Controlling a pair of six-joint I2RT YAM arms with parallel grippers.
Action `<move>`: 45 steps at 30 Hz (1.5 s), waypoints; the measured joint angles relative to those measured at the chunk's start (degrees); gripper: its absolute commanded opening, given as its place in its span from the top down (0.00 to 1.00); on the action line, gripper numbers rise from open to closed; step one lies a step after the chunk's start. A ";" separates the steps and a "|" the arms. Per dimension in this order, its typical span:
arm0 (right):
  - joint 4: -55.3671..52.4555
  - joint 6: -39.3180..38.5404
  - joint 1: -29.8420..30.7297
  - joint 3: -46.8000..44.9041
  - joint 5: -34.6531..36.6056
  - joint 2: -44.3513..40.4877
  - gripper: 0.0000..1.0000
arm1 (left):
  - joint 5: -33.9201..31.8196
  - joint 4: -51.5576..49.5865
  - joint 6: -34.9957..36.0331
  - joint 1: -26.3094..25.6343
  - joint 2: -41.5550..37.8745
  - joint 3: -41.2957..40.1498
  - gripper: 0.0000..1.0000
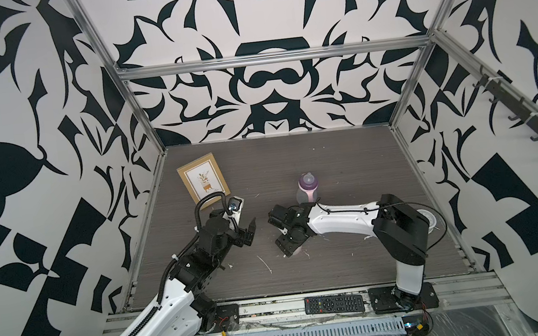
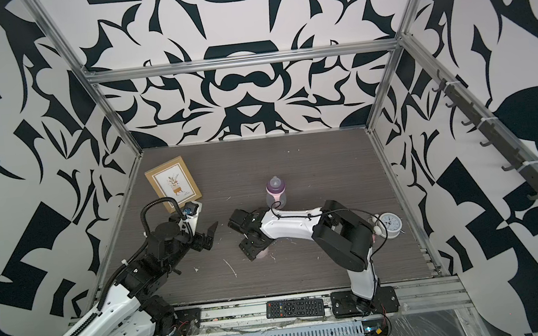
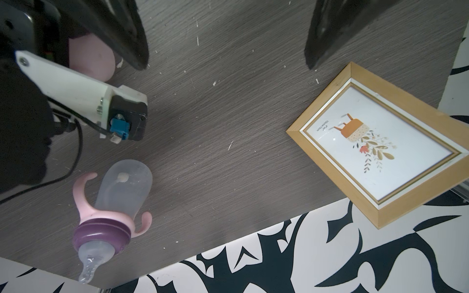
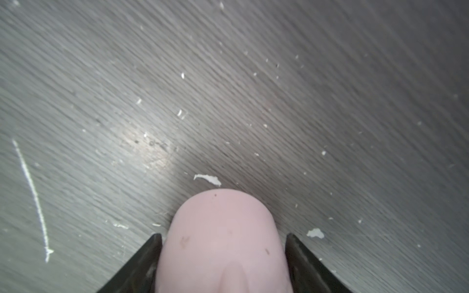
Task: Assemble the baby bottles
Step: Pick up the lid from the center of the board, then close the lid on the baby bottle.
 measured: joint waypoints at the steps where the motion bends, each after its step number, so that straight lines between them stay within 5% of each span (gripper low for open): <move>1: -0.20 0.02 0.00 0.02 0.00 0.11 0.24 | 0.02 -0.02 0.00 0.00 0.04 0.00 0.01; 16: -4.33 0.15 0.00 3.32 0.70 -0.35 0.32 | 0.28 -0.04 0.02 0.00 0.85 0.02 0.01; 25: -11.76 -3.19 -1.16 14.08 -0.20 -7.21 0.34 | 0.70 -0.04 0.02 0.00 1.18 0.26 0.01; 37: -20.13 -10.73 -17.40 33.27 -3.72 -8.24 0.37 | 1.11 0.07 0.02 0.00 1.33 0.57 0.01; 45: -23.21 -13.99 -24.35 43.52 -2.38 0.66 0.37 | 1.31 0.11 0.39 0.00 1.90 0.57 0.01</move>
